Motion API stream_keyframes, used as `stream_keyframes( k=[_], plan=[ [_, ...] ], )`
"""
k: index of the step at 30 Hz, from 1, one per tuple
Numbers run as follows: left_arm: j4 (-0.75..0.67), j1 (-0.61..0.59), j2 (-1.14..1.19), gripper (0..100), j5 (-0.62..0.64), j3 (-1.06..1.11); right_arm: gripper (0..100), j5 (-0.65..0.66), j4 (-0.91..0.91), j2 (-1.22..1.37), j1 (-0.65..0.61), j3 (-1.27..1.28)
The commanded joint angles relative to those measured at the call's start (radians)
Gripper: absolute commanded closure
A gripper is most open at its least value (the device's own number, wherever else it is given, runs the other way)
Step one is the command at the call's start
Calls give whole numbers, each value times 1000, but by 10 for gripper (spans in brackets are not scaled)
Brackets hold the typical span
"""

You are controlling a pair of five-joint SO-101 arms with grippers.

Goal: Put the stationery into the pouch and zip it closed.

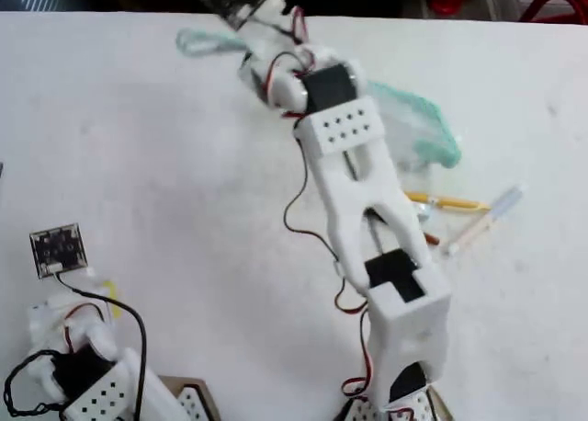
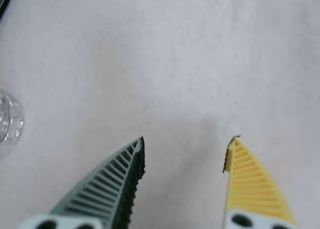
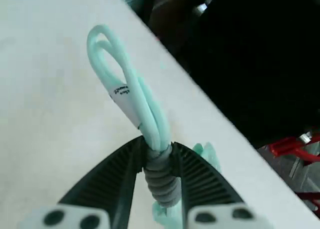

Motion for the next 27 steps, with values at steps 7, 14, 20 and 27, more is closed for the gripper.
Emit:
stream_keyframes(
  k=[7, 14, 20, 27],
  plan=[
    [0, 2, -8, 726, 11, -3, 981, -32, 50, -186, 10, -244],
    [5, 25, -8, 726, 11, -3, 982, -32, 93, -246, 16, -399],
    [6, 25, -8, 727, 11, -3, 982, -32, 122, -295, 8, -462],
    [8, 24, -8, 727, 11, -3, 982, -110, 196, -352, 7, -462]
  ],
)
